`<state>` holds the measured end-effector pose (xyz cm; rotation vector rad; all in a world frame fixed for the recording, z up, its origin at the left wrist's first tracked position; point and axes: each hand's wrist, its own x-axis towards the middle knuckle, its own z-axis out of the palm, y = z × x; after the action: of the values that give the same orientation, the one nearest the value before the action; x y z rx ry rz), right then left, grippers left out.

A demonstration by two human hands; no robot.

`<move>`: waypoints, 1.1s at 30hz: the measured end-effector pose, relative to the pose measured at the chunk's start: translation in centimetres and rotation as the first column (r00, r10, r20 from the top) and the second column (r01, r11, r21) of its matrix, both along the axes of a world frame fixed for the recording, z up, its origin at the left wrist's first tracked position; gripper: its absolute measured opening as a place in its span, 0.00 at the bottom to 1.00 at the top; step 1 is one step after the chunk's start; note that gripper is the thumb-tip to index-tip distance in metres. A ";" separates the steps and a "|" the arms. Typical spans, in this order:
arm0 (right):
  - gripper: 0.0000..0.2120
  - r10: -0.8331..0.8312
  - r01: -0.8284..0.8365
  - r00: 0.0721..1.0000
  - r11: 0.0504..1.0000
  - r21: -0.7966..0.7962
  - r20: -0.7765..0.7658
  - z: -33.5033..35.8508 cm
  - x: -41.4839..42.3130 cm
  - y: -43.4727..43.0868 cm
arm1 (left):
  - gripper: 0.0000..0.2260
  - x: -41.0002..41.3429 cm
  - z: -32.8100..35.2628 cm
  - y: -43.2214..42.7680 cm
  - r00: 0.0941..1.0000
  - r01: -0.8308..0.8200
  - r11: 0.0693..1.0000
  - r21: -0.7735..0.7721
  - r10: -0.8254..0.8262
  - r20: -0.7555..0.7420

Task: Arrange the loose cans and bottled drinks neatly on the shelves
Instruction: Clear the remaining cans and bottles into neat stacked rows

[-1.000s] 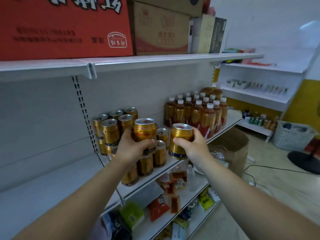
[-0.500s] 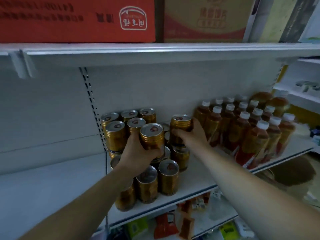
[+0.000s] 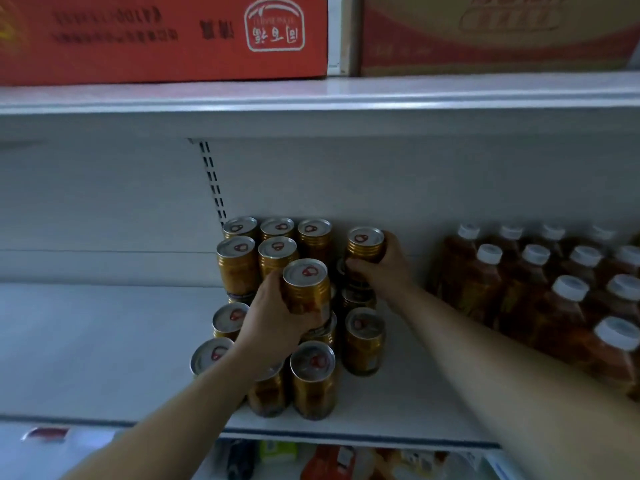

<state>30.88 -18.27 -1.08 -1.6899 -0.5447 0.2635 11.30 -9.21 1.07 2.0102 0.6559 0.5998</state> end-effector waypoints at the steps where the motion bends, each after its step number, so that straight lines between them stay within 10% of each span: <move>1: 0.32 -0.001 0.002 1.000 1.000 -0.012 0.029 0.1 0.3 0.3 | 0.31 0.0 -0.2 -0.1 1.000 0.006 1.000 -0.002 -0.006 0.000; 17: 0.37 0.079 -0.061 0.978 0.993 -0.099 0.192 -2.4 3.2 2.9 | 0.36 0.4 0.2 -0.4 0.990 0.027 0.909 0.415 0.033 -0.136; 23: 0.31 0.142 -0.128 0.973 0.988 -0.087 0.183 -1.9 3.3 2.3 | 0.37 2.3 1.9 0.2 0.993 -0.030 0.658 0.752 0.104 -0.052; 33: 0.29 0.148 -0.129 0.974 0.985 -0.118 0.172 -0.4 2.2 1.7 | 0.37 4.0 -0.4 2.2 0.981 0.003 0.661 0.750 0.145 -0.132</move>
<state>33.13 -16.53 -1.43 -1.7917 -0.7976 0.2452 15.32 -7.04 0.71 2.8615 0.6550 0.8353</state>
